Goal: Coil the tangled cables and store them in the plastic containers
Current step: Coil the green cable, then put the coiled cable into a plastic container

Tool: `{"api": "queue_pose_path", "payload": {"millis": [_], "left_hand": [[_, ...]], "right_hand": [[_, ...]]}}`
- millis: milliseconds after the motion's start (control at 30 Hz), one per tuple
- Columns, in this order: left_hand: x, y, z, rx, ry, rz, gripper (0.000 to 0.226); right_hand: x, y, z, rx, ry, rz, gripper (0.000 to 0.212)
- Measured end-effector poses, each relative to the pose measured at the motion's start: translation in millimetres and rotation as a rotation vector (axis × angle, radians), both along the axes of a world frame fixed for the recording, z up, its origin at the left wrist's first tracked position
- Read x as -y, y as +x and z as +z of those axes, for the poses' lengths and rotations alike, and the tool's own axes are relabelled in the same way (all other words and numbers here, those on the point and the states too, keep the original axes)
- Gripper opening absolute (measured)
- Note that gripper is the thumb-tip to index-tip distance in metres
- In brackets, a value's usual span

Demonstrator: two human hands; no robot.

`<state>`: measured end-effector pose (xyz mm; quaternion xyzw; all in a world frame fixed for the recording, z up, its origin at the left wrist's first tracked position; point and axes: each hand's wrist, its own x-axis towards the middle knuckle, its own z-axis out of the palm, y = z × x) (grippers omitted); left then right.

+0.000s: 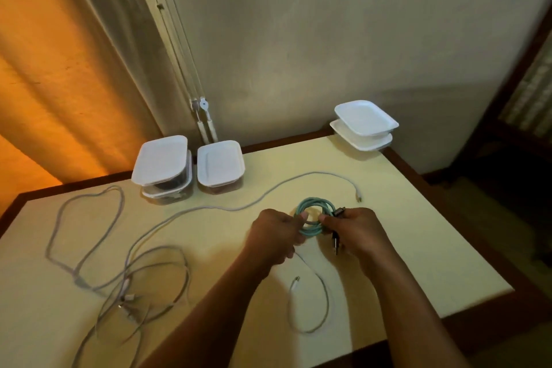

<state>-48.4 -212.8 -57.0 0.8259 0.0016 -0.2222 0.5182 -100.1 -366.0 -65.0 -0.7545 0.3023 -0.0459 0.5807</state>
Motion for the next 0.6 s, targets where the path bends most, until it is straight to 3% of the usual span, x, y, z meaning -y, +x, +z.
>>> {"api": "queue_pose_path", "payload": {"millis": [200, 300, 367, 500, 600], "left_hand": [[28, 22, -16, 0.108, 0.107, 0.095, 0.030], [29, 22, -17, 0.130, 0.103, 0.107, 0.022], [29, 21, -17, 0.143, 0.114, 0.093, 0.025], [22, 24, -11, 0.228, 0.145, 0.070, 0.015], [12, 28, -2, 0.276, 0.109, 0.077, 0.011]], "right_hand": [[12, 14, -16, -0.091, -0.239, -0.045, 0.025], [12, 13, -15, -0.121, -0.336, -0.094, 0.057], [15, 10, -12, -0.107, -0.331, -0.104, 0.064], [27, 2, 2, -0.015, -0.350, -0.142, 0.048], [38, 11, 17, 0.097, -0.490, -0.142, 0.026]]}}
